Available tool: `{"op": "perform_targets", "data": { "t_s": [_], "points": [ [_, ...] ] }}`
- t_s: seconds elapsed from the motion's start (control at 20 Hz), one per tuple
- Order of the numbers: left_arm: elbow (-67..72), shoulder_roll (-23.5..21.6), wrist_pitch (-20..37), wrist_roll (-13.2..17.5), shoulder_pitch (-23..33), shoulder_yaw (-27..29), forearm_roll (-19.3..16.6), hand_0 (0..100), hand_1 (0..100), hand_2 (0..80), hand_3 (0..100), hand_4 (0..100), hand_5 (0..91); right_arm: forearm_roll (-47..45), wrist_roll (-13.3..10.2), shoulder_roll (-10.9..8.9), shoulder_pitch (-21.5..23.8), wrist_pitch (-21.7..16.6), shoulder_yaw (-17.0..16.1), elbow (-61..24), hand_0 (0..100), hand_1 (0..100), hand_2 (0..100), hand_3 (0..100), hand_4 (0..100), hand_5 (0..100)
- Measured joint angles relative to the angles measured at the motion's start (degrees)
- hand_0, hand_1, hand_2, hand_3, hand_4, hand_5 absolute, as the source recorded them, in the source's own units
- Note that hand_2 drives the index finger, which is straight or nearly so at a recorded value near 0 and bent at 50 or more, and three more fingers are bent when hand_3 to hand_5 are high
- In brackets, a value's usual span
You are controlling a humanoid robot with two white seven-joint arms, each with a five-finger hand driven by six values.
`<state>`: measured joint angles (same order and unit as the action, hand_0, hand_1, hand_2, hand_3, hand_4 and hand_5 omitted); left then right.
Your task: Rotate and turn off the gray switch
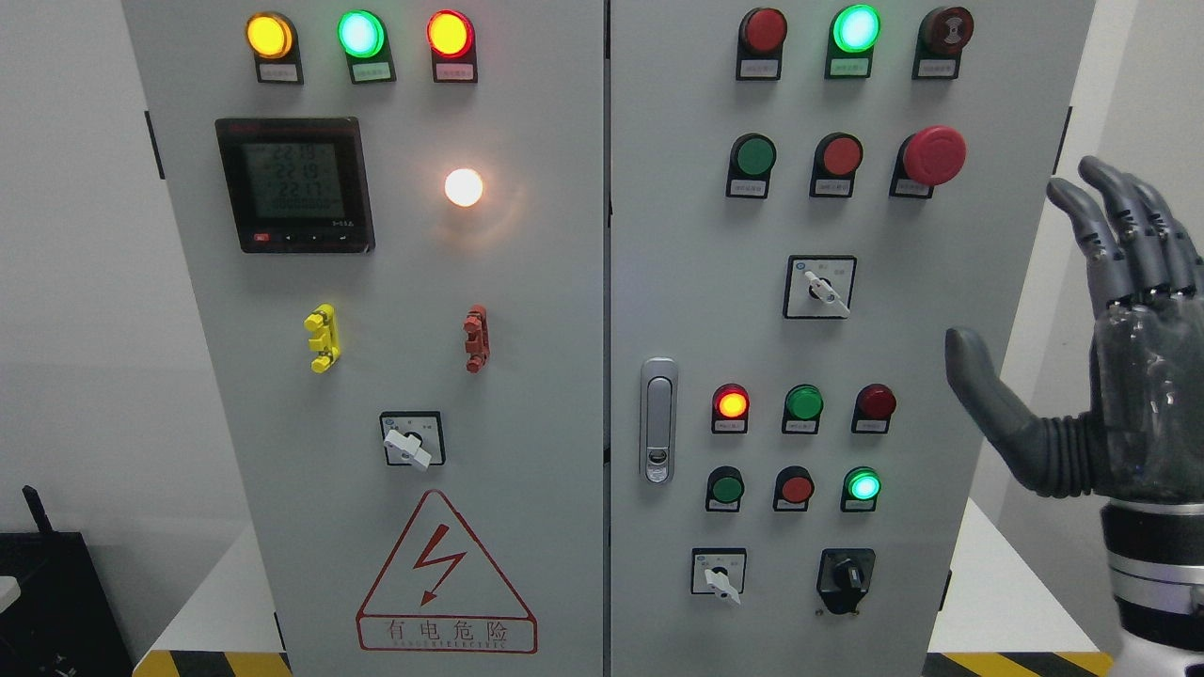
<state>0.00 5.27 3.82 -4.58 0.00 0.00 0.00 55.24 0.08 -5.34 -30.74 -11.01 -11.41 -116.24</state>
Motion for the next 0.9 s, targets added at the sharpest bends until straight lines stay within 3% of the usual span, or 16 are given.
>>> {"op": "perform_targets", "data": {
  "t_s": [0.35, 0.4, 0.45, 0.5, 0.55, 0.6, 0.7, 0.75, 0.85, 0.9],
  "points": [
    [0.0, 0.0, 0.0, 0.0, 0.0, 0.0, 0.0, 12, 39, 0.0, 0, 0, 0.0, -0.1, -0.4, 0.12, 0.1, 1.3, -0.1, 0.1, 31, 19, 0, 4, 0, 0],
    [0.0, 0.0, 0.0, 0.0, 0.0, 0.0, 0.0, 12, 39, 0.0, 0, 0, 0.0, -0.1, -0.6, 0.16, 0.1, 1.4, -0.1, 0.1, 31, 20, 0, 10, 3, 0],
    [0.0, 0.0, 0.0, 0.0, 0.0, 0.0, 0.0, 12, 39, 0.0, 0, 0, 0.0, -0.1, -0.8, 0.19, 0.2, 1.4, -0.1, 0.1, 31, 20, 2, 16, 12, 0],
    [0.0, 0.0, 0.0, 0.0, 0.0, 0.0, 0.0, 12, 39, 0.0, 0, 0, 0.0, -0.1, -1.2, 0.21, 0.2, 1.5, -0.1, 0.2, 31, 22, 8, 28, 24, 3],
    [0.0, 0.0, 0.0, 0.0, 0.0, 0.0, 0.0, 12, 39, 0.0, 0, 0, 0.0, -0.2, -1.7, 0.25, 0.2, 1.5, -0.1, 0.2, 31, 23, 11, 36, 28, 9],
    [0.0, 0.0, 0.0, 0.0, 0.0, 0.0, 0.0, 12, 39, 0.0, 0, 0, 0.0, -0.2, -2.0, 0.29, 0.2, 1.5, 0.0, 0.4, 31, 24, 13, 37, 29, 11],
    [0.0, 0.0, 0.0, 0.0, 0.0, 0.0, 0.0, 12, 39, 0.0, 0, 0, 0.0, -0.3, -2.5, 0.48, 0.2, 1.5, 0.1, 0.6, 34, 32, 16, 45, 41, 34],
    [0.0, 0.0, 0.0, 0.0, 0.0, 0.0, 0.0, 12, 39, 0.0, 0, 0, 0.0, -0.3, -2.6, 0.80, 0.2, 1.5, 0.1, 0.7, 33, 33, 16, 46, 41, 36],
    [0.0, 0.0, 0.0, 0.0, 0.0, 0.0, 0.0, 12, 39, 0.0, 0, 0, 0.0, -0.4, -2.7, 1.56, 0.2, 1.5, 0.3, 1.0, 32, 37, 17, 52, 53, 55],
    [0.0, 0.0, 0.0, 0.0, 0.0, 0.0, 0.0, 12, 39, 0.0, 0, 0, 0.0, -0.4, -2.7, 1.89, 0.2, 1.6, 0.4, 1.1, 31, 37, 17, 53, 55, 57]
  ]
}}
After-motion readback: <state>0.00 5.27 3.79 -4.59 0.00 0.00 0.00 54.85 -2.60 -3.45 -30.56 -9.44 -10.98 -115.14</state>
